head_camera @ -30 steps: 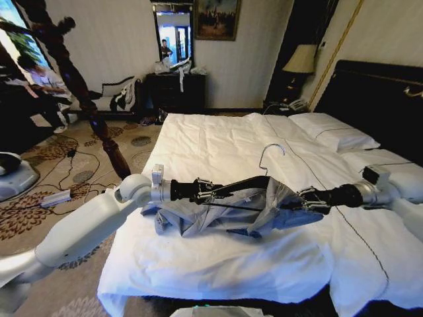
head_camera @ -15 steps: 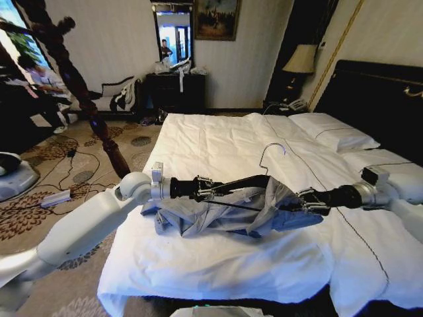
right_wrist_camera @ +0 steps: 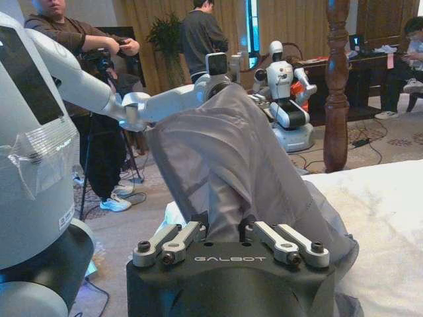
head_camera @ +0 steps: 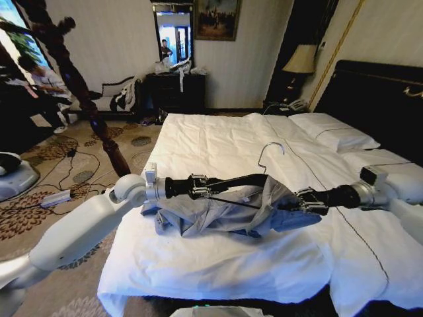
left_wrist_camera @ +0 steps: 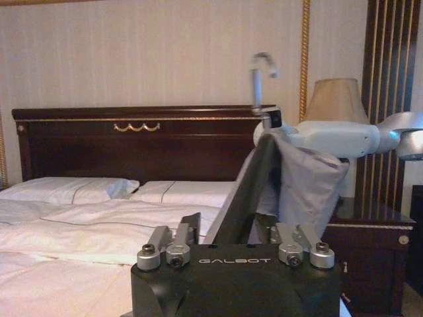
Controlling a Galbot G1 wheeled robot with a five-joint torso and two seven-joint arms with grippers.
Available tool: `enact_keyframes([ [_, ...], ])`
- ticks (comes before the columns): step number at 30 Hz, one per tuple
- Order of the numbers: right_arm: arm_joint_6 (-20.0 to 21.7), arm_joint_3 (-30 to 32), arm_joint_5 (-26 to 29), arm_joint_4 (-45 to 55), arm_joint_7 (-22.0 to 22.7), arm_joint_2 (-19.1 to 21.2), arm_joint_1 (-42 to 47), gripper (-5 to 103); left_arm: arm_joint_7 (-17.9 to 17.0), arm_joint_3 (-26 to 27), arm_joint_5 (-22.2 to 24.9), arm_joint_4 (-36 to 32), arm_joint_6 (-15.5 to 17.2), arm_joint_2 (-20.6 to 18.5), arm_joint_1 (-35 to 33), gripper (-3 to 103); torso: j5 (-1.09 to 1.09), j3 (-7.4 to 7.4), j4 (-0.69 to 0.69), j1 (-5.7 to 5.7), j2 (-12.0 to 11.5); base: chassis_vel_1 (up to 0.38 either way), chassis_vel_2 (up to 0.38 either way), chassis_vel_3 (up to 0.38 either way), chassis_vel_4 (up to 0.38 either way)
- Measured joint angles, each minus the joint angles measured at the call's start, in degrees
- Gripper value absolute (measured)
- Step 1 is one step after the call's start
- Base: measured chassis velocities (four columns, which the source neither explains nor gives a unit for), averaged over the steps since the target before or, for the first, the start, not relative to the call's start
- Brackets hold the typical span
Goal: Pick up the clothes from the bed and hang them on the clothes hanger.
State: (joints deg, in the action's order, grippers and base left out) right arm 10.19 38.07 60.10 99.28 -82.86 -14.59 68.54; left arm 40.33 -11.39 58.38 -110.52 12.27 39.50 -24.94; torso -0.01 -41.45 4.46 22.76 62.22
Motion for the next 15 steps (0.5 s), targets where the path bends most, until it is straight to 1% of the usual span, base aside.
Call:
enact_keyframes([
  [2, 0.01, 0.01, -0.03, 0.01, -0.04, 0.0, 0.03, 18, -0.09, 0.02, 0.06, -0.14, -0.05, -0.07, -0.02, 47, 0.0, 0.0, 0.0, 0.0, 0.0, 0.0, 0.0, 0.0, 0.0],
  [3, 0.02, 0.04, -0.09, 0.01, -0.05, 0.01, 0.05, 18, -0.21, 0.22, 0.18, -0.47, -0.13, -0.25, -0.09, 58, 0.0, 0.0, 0.0, 0.0, 0.0, 0.0, 0.0, 0.0, 0.0],
  [4, 0.02, 0.05, -0.14, 0.0, -0.01, 0.01, 0.05, 18, -0.27, 0.6, 0.29, -0.68, -0.17, -0.32, -0.22, 58, 0.0, 0.0, 0.0, 0.0, 0.0, 0.0, 0.0, 0.0, 0.0],
  [5, 0.02, 0.06, -0.2, -0.05, 0.16, 0.01, 0.05, 18, -0.37, 1.23, 0.46, -0.93, -0.21, -0.41, -0.41, 64, 0.0, 0.0, 0.01, 0.0, 0.0, 0.0, 0.0, 0.0, 0.0],
  [6, 0.02, 0.06, -0.2, -0.05, 0.16, 0.01, 0.05, 18, -0.37, 1.23, 0.46, -0.93, -0.21, -0.41, -0.41, 64, 0.0, 0.0, 0.01, 0.0, 0.0, 0.0, 0.0, 0.0, 0.0],
  [8, -0.02, 0.05, -0.26, -0.3, 0.66, -0.09, 0.06, 18, -0.95, 3.96, 1.63, -1.77, -0.28, -0.7, -1.3, 74, 0.0, 0.0, 0.01, 0.0, 0.0, 0.0, 0.0, 0.0, 0.0],
  [9, -0.06, 0.05, -0.33, -0.41, 0.8, -0.14, 0.06, 18, -1.2, 5.26, 2.29, -2.14, -0.3, -0.84, -1.7, 74, 0.0, 0.0, 0.0, 0.0, 0.0, 0.0, 0.0, 0.0, 0.0],
  [11, -0.16, 0.05, -0.45, -0.74, 1.2, -0.36, 0.05, 18, -2.31, 9.18, 4.93, -3.41, -0.47, -1.43, -2.95, 85, 0.0, 0.0, 0.0, 0.0, 0.0, 0.0, 0.0, 0.0, 0.0],
  [12, -0.16, 0.05, -0.45, -0.74, 1.2, -0.36, 0.05, 18, -2.31, 9.18, 4.93, -3.41, -0.47, -1.43, -2.95, 85, 0.0, 0.0, 0.0, 0.0, 0.0, 0.0, 0.0, 0.0, 0.0],
  [14, -0.26, 0.04, -0.79, -0.99, 1.37, -0.61, -0.05, 17, -3.52, 12.0, 7.4, -4.16, -0.87, -2.13, -3.59, 96, 0.01, 0.0, 0.0, 0.0, 0.0, 0.0, 0.0, 0.0, 0.0],
  [15, -0.26, 0.04, -0.79, -0.99, 1.37, -0.61, -0.05, 17, -3.52, 12.0, 7.4, -4.16, -0.87, -2.13, -3.59, 96, 0.01, 0.0, 0.0, 0.0, 0.0, 0.0, 0.0, 0.0, 0.0],
])
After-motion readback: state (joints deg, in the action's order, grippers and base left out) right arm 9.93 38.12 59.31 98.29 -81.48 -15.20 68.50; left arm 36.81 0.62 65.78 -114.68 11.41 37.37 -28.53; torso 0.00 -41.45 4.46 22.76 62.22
